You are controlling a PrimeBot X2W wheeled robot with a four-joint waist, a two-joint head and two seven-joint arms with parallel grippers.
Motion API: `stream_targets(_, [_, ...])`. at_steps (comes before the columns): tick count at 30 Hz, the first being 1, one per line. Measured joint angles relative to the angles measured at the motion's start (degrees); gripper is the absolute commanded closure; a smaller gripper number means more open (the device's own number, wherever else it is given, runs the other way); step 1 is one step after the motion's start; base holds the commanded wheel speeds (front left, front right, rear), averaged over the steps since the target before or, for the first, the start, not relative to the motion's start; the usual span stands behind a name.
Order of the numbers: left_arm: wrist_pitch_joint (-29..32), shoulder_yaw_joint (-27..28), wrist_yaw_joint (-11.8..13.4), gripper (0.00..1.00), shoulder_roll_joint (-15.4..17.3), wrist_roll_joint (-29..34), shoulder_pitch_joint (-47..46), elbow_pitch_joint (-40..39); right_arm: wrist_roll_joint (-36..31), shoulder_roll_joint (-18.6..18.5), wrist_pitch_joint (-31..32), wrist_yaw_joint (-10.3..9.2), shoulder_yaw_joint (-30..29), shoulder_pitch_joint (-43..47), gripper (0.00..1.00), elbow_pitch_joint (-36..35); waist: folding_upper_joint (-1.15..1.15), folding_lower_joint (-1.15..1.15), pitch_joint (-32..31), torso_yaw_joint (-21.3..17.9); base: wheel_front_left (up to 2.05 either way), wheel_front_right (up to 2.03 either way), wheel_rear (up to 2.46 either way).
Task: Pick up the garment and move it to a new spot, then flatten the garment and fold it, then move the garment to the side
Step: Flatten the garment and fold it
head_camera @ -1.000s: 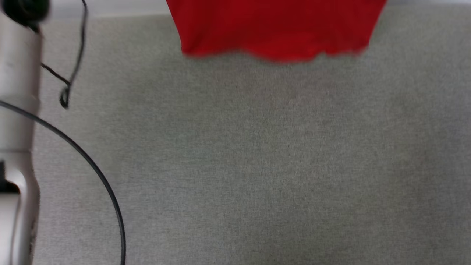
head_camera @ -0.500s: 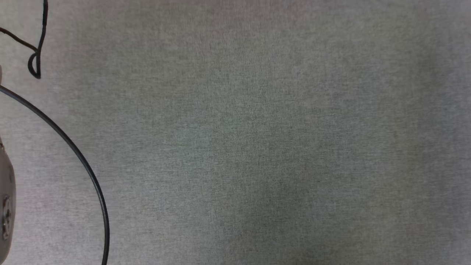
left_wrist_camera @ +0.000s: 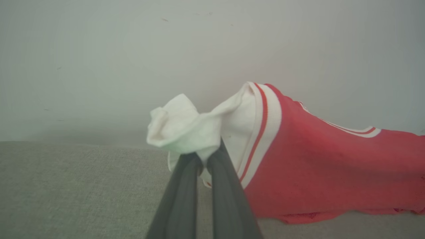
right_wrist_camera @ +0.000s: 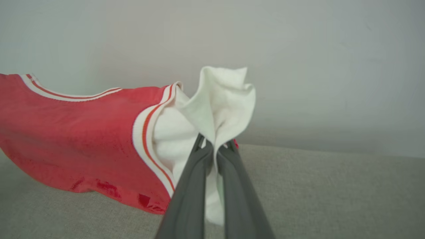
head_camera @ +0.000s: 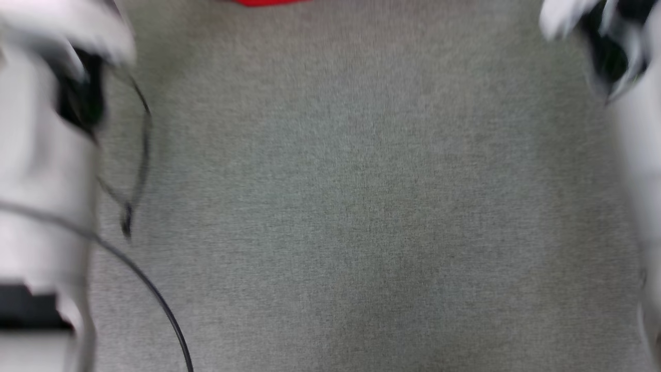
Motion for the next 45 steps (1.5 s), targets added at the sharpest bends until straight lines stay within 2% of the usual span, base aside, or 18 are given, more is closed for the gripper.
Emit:
stream_targets(8, [-0.01,5.20,-0.31,1.00,-4.53,0.98,26.16,-11.13,6.87,-2.91,-2.46,0.00,4.66,22.18,1.00,-6.76,0.00,-0.01,-8.43,0.56,0.00,0.00,0.00])
stream_targets(16, [-0.01,6.02,-0.22,1.00,-5.72,3.52,45.75,-18.56,11.23,-5.43,-3.08,0.00,4.45,43.48,1.00,-16.05,0.00,-0.02,-18.05,0.81,0.00,0.00,0.00])
stream_targets(21, [0.44,6.00,1.40,1.00,-5.94,3.60,56.00,-22.69,11.70,-5.65,-0.22,0.00,2.63,55.67,1.00,-22.27,0.00,-0.03,-23.82,0.95,0.00,0.00,0.00])
stream_targets(25, [3.05,5.55,3.91,1.00,-6.35,3.77,64.77,-27.09,10.67,-5.56,2.69,0.01,0.21,64.75,1.00,-27.60,0.00,-0.03,-28.07,0.96,0.00,0.00,0.00])
stream_targets(30, [5.93,4.17,5.72,1.00,-6.26,4.60,72.15,-32.30,6.61,-4.24,5.70,0.01,-3.32,74.54,1.00,-33.59,0.00,-0.04,-31.85,1.33,0.00,0.00,0.00])
stream_targets(31, [6.32,3.90,6.02,1.00,-6.12,4.89,72.83,-33.16,6.00,-3.70,5.69,0.01,-3.96,75.87,0.86,-34.59,0.00,-0.05,-32.07,1.55,0.00,0.00,0.00])
stream_targets(32, [6.43,3.69,6.22,1.00,-6.06,5.06,73.44,-33.98,5.42,-3.07,5.79,0.01,-4.56,76.89,0.65,-35.23,0.00,-0.04,-32.13,1.79,0.00,0.00,0.00])
stream_targets(33, [6.69,3.36,6.39,1.00,-6.10,5.14,73.90,-34.63,4.78,-2.49,6.02,0.01,-4.93,77.69,0.25,-35.75,0.00,-0.04,-32.11,1.96,0.00,0.00,0.00])
stream_targets(34, [6.83,3.07,6.47,1.00,-6.15,5.23,74.26,-35.32,4.41,-1.85,5.99,0.01,-5.32,78.35,0.00,-36.37,0.00,-0.04,-32.04,2.08,0.00,0.00,0.00])
stream_targets(41, [6.75,2.12,7.43,1.00,-5.90,6.75,74.51,-39.29,3.71,0.70,3.88,-0.01,-7.56,77.75,0.00,-41.22,0.00,-0.02,-31.04,2.69,0.00,0.00,0.00])
stream_targets(45, [6.30,1.59,7.60,1.00,-5.71,7.60,73.00,-41.30,3.69,0.49,4.05,-0.01,-9.54,69.00,0.00,-41.57,0.00,-0.01,-29.40,3.21,0.00,0.00,0.00])
